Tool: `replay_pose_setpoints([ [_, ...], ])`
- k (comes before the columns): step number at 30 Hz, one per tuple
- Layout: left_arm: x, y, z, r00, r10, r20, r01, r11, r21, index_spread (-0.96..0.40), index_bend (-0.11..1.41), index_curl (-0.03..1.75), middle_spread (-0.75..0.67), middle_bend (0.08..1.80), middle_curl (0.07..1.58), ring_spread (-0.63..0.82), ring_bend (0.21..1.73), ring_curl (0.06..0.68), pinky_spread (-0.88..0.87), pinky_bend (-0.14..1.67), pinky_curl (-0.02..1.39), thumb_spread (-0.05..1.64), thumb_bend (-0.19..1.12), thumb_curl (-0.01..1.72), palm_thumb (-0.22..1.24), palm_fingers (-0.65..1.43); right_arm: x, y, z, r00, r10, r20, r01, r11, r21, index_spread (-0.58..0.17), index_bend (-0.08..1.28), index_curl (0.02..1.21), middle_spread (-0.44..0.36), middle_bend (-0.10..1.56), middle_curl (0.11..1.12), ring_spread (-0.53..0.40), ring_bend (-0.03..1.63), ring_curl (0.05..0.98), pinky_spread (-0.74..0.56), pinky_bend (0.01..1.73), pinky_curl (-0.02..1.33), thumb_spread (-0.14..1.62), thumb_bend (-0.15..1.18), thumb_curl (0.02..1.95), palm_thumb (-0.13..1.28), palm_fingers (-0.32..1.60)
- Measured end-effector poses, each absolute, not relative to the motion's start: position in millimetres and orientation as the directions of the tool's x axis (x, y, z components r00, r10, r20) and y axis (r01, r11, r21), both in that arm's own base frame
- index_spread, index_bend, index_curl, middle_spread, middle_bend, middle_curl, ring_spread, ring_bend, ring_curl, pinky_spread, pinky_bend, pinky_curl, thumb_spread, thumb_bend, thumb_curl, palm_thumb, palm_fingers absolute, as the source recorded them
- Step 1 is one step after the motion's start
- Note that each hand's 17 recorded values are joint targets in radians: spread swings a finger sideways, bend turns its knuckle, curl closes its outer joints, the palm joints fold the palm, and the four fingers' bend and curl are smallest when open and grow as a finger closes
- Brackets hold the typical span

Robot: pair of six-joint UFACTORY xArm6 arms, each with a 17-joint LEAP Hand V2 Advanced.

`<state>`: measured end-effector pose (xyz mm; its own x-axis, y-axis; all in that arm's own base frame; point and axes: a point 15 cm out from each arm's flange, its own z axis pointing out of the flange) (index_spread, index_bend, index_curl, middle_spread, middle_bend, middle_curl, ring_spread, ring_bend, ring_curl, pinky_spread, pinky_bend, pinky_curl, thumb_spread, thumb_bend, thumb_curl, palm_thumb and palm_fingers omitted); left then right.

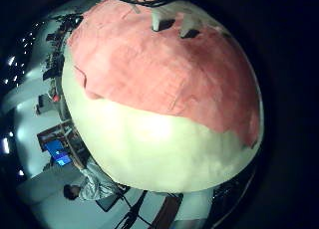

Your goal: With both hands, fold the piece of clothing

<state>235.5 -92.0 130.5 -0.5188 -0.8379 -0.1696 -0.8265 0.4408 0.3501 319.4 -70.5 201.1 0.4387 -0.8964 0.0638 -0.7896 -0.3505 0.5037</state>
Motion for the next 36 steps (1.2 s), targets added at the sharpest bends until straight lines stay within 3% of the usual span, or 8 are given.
replay_pose_setpoints([
  [6, 236.0, -90.9, 125.0, -0.525, -0.828, -0.198, -0.823, 0.435, 0.367, 0.21, 0.15, 0.25, 0.27, 0.31, 0.34, 0.49, 0.49, 0.229, 0.48, 0.25, 0.3, 0.89, -0.03, 0.31, 0.23, 0.12, 317.9, -74.8, 202.7, 0.428, -0.901, 0.064, -0.795, -0.342, 0.501, -0.257, 0.17, 0.31, 0.061, 0.19, 0.3, 0.174, 0.2, 0.245, 0.23, 0.23, 0.34, 0.94, -0.04, 0.24, -0.03, 0.02],
  [15, 238.6, -88.0, 117.9, -0.529, -0.818, -0.226, -0.817, 0.419, 0.396, 0.14, 0.18, 0.28, 0.06, 0.51, 0.44, 0.19, 0.57, 0.249, 0.26, 0.2, 0.29, 0.89, 0.0, 0.34, 0.33, 0.38, 316.6, -78.8, 203.7, 0.418, -0.907, 0.055, -0.8, -0.338, 0.496, -0.257, 0.17, 0.31, 0.061, 0.18, 0.3, 0.168, 0.2, 0.247, 0.23, 0.24, 0.34, 0.94, -0.04, 0.24, -0.03, 0.02],
  [17, 239.7, -87.9, 118.8, -0.523, -0.82, -0.233, -0.821, 0.412, 0.396, 0.1, 0.14, 0.27, -0.01, 0.56, 0.46, 0.09, 0.63, 0.255, 0.14, 0.26, 0.3, 0.92, 0.0, 0.34, 0.4, 0.5, 316.2, -80.6, 203.7, 0.417, -0.907, 0.051, -0.799, -0.339, 0.496, -0.257, 0.17, 0.31, 0.061, 0.18, 0.3, 0.166, 0.2, 0.248, 0.23, 0.24, 0.34, 0.94, -0.04, 0.24, -0.03, 0.02],
  [20, 245.3, -88.5, 122.9, -0.512, -0.824, -0.243, -0.833, 0.406, 0.377, 0.01, 0.15, 0.27, -0.14, 0.63, 0.5, -0.11, 0.71, 0.281, -0.12, 0.46, 0.35, 0.99, 0.13, 0.42, 0.68, 0.75, 315.8, -81.2, 203.5, 0.415, -0.909, 0.049, -0.8, -0.338, 0.496, -0.257, 0.17, 0.31, 0.061, 0.19, 0.3, 0.162, 0.2, 0.249, 0.23, 0.24, 0.34, 0.95, -0.04, 0.24, -0.03, 0.03],
  [24, 249.5, -87.6, 126.1, -0.501, -0.829, -0.247, -0.84, 0.399, 0.368, -0.11, 0.17, 0.28, -0.29, 0.7, 0.56, -0.3, 0.77, 0.313, -0.39, 0.65, 0.42, 1.03, 0.18, 0.48, 0.81, 0.86, 315.0, -84.7, 202.3, 0.407, -0.912, 0.047, -0.801, -0.332, 0.498, -0.256, 0.16, 0.3, 0.061, 0.19, 0.3, 0.162, 0.22, 0.257, 0.23, 0.24, 0.34, 0.95, -0.04, 0.24, -0.03, 0.05],
  [30, 256.5, -76.5, 134.6, -0.471, -0.844, -0.257, -0.861, 0.377, 0.342, -0.29, 0.25, 0.34, -0.44, 0.75, 0.59, -0.48, 0.78, 0.325, -0.63, 0.76, 0.45, 1.13, 0.25, 0.58, 0.94, 1.06, 316.7, -88.2, 197.6, 0.402, -0.914, 0.044, -0.804, -0.329, 0.496, -0.25, 0.15, 0.29, 0.062, 0.2, 0.31, 0.16, 0.24, 0.265, 0.24, 0.25, 0.34, 0.97, -0.03, 0.24, -0.02, 0.09],
  [36, 261.1, -68.7, 146.0, -0.452, -0.851, -0.266, -0.872, 0.359, 0.333, -0.41, 0.27, 0.41, -0.51, 0.77, 0.62, -0.54, 0.78, 0.346, -0.71, 0.8, 0.47, 1.21, 0.29, 0.68, 0.97, 1.07, 326.8, -84.5, 179.3, 0.408, -0.912, 0.042, -0.823, -0.347, 0.449, -0.231, 0.15, 0.27, 0.056, 0.21, 0.32, 0.147, 0.3, 0.28, 0.22, 0.25, 0.34, 1.03, 0.01, 0.26, 0.1, 0.15],
])
